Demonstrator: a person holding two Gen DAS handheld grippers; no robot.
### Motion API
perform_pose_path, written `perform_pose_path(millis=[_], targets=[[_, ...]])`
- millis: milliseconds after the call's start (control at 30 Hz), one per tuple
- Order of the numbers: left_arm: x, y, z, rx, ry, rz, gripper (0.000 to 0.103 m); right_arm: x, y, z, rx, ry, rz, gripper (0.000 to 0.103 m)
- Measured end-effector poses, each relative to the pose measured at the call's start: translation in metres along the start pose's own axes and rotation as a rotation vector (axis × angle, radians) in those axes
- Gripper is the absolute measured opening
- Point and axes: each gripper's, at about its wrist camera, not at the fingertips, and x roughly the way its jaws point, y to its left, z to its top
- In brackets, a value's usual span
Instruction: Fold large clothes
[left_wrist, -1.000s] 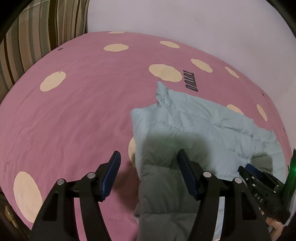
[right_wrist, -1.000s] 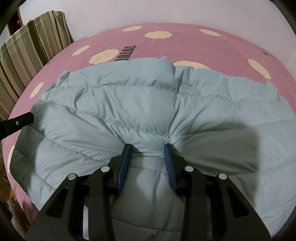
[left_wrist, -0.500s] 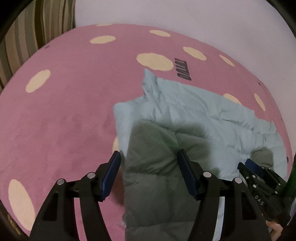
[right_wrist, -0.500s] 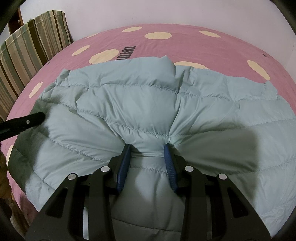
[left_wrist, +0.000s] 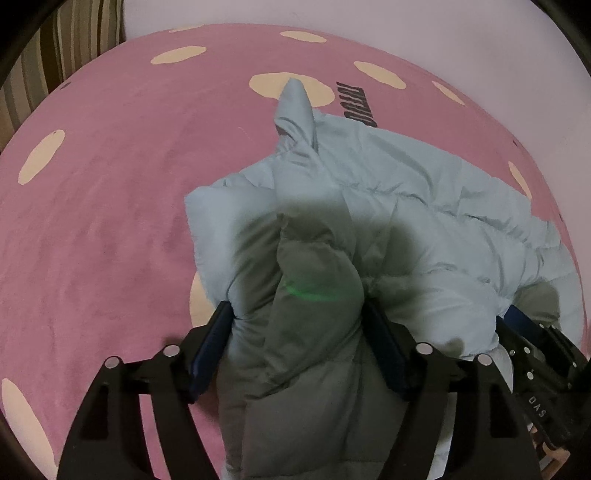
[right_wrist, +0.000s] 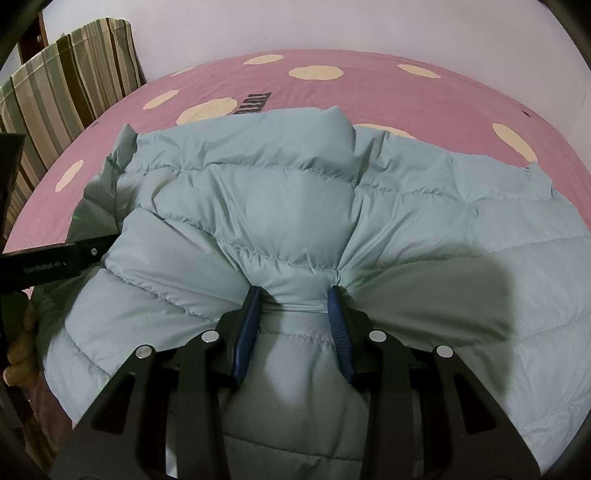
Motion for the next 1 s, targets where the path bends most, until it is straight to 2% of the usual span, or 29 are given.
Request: perform_pose_path(millis=[133, 267, 367, 567, 1000], targets=[[0.001, -0.002, 0.0, 0.013, 0.0, -0.022, 0.054, 0.001, 0.002, -0.001, -0.005, -0.004, -0.008, 0.037], [-0.001, -0.004, 0.0, 0.01, -0.003, -0.051, 0.032, 0.002, 0.003, 0.0, -0.007, -0.006, -0.015, 0.037], [-0.009, -0.011, -0.001, 0.019, -0.016, -0.037, 0.021, 0.002, 0.005, -0.001, -0.011, -0.007, -0.025, 0.037], [-0.031, -0.023, -0.001, 0.031, -0.06, 0.012, 0.013, 0.003, 0.007, -0.002, -0.019, -0.013, -0.038, 0.037], [-0.088, -0.066, 0.0, 0.082, -0.158, 0.07, 0.011, 0.005, 0.006, 0.001, -0.025, -0.023, -0.042, 0.037]])
